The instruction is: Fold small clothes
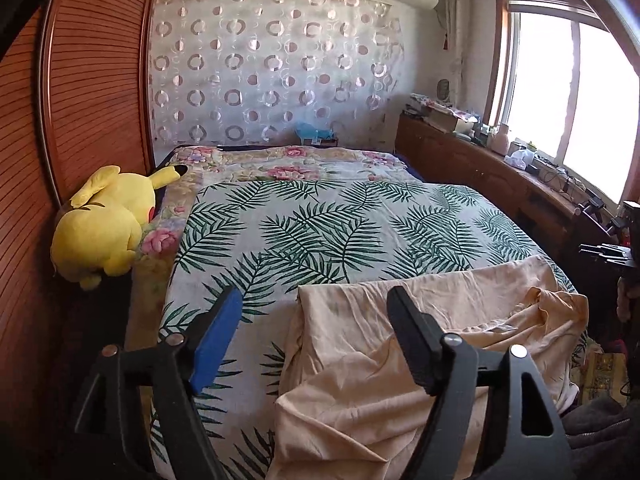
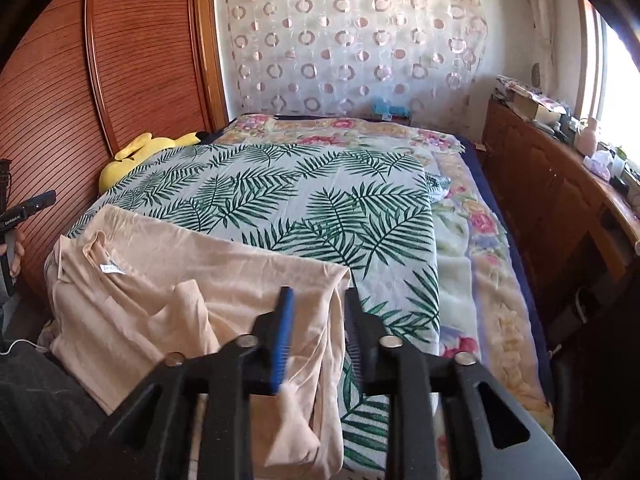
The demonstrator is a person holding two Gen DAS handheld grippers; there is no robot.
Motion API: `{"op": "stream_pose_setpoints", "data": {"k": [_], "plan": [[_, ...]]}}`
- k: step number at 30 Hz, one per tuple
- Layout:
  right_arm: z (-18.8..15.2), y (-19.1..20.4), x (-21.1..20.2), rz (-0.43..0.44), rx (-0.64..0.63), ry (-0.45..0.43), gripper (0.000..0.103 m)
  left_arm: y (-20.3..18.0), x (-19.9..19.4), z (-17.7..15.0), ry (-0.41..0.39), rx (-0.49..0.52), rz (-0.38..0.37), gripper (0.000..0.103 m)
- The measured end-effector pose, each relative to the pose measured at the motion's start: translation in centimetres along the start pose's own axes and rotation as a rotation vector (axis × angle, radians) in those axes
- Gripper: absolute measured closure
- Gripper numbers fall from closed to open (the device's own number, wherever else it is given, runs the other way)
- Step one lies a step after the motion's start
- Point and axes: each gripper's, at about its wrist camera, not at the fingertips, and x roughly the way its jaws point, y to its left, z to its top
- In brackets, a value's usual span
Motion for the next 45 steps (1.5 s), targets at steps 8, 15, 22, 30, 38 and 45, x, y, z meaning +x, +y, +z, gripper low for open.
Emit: {"op": "stream_pose_setpoints", "data": {"k": [8,15,22,30,38,45], "plan": [[0.0,-1.0,5.1,0.055,0.03,0.03,0.066,-1.3,3.4,1.4,0.054,0.037,-0.024,0.021],[0.6,-1.5,8.5,0.029,0.043,0.078,0.066,-1.3,6.7,2.1,0.14,0.053,0.028,0.021],[1.4,-2.0,11.0,0.013,0.059,0.127,0.061,-0.7,8.6,4.1,0.173,0.09,0.019,0.021],[1.2,-1.9,10.9,0.011,0.041,0.112,0.049,0.8,12.6,3.7,0.317,0.074,0.013,0.021],[0.9,-2.1,11.1,0.019,0.047,0.106,0.049,1.5,13.6,1.1,0.388,0.029,-0.037,0.022],[0.9,-1.5,11.2,0.009,0.015,0.117,0.049,0.7,12.8,0.3,0.357,0.077,-0.067,0.056]]}}
